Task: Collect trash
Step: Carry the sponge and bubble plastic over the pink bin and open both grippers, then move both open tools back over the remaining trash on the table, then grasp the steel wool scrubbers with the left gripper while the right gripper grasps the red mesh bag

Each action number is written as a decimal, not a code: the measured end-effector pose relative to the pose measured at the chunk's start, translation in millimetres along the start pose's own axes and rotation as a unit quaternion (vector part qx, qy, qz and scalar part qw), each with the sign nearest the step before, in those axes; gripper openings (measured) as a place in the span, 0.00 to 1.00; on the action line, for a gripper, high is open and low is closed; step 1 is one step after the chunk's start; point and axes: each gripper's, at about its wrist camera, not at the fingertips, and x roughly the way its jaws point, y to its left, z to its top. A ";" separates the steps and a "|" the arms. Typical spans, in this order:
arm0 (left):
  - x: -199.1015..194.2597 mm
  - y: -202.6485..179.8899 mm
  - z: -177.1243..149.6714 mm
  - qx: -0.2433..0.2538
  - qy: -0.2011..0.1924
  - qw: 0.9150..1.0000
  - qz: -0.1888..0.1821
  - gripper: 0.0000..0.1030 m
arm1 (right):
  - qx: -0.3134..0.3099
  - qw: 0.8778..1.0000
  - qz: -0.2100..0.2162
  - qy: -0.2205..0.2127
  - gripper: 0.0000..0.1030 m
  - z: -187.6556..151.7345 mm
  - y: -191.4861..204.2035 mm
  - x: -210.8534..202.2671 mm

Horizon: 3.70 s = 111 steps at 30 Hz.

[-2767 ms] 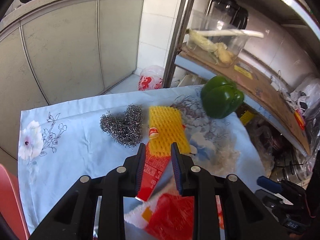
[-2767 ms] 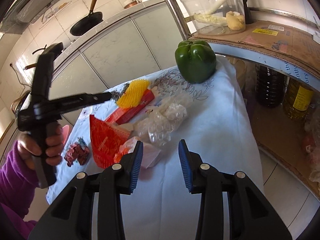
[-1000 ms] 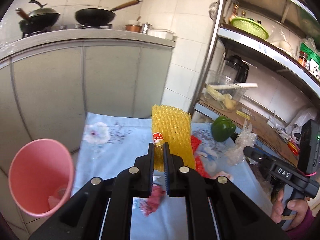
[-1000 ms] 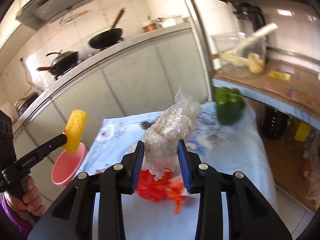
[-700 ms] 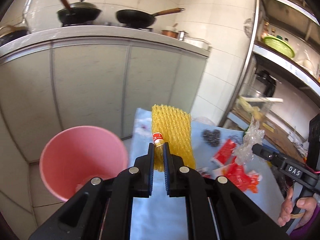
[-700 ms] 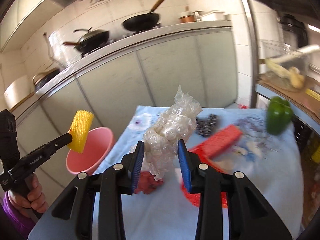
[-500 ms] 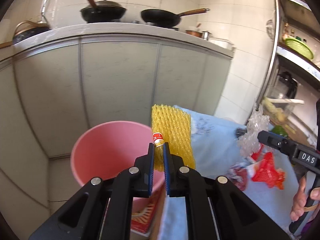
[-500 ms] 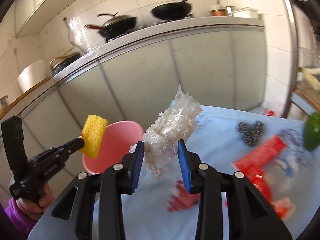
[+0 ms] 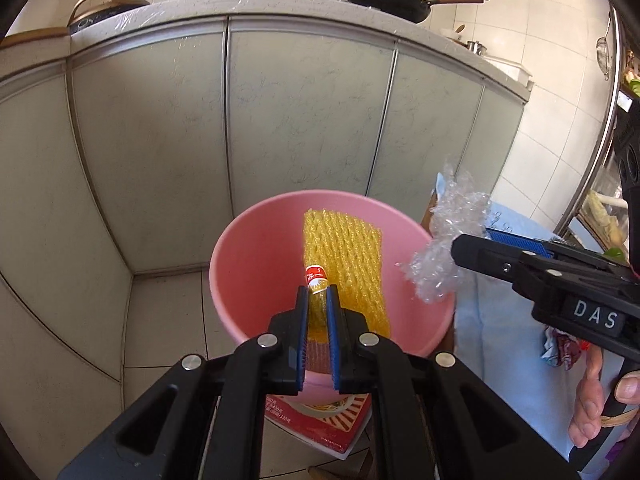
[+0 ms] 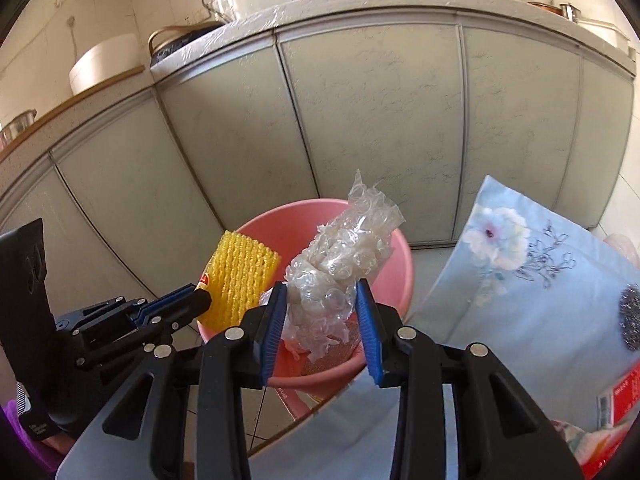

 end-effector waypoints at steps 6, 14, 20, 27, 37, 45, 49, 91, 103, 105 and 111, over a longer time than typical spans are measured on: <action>10.2 6.3 -6.6 -0.007 0.018 1.000 0.003 0.10 | -0.014 0.999 -0.003 0.046 0.38 -5.2 3.5 26.1; 6.2 13.1 -5.2 -0.020 0.019 1.000 -0.008 0.18 | -0.004 0.998 0.006 0.055 0.40 -7.2 -0.9 23.7; -6.9 4.2 -0.2 -0.013 0.006 1.000 -0.011 0.18 | 0.005 0.999 0.014 0.040 0.40 -7.8 -1.9 6.0; -23.7 -9.0 7.4 -0.002 -0.005 1.000 -0.023 0.18 | 0.000 1.000 0.016 0.024 0.40 -16.3 2.1 -23.8; -46.3 -40.3 7.9 0.027 -0.013 0.998 -0.060 0.18 | 0.027 1.000 0.009 0.004 0.40 -40.8 -17.5 -75.1; -51.8 -76.9 4.8 0.046 0.000 0.993 -0.108 0.18 | 0.042 0.998 -0.029 -0.026 0.40 -66.9 -40.0 -124.1; -47.9 -95.2 2.8 0.048 0.018 0.990 -0.133 0.20 | 0.058 0.997 -0.045 -0.038 0.40 -81.6 -56.9 -146.1; 96.9 -343.6 67.6 0.145 0.140 0.959 -0.200 0.35 | 0.196 0.968 -0.127 -0.088 0.49 -174.2 -194.9 -239.3; 164.4 -369.1 69.1 0.095 0.195 0.963 -0.161 0.34 | 0.181 0.975 -0.106 -0.067 0.49 -163.7 -202.2 -220.1; 163.5 -370.1 69.1 0.096 0.188 0.962 -0.175 0.25 | 0.174 0.978 -0.102 -0.063 0.49 -159.4 -200.8 -216.0; 142.5 -366.4 72.0 0.111 0.151 0.962 -0.198 0.11 | 0.150 0.983 -0.089 -0.052 0.49 -146.3 -188.4 -200.8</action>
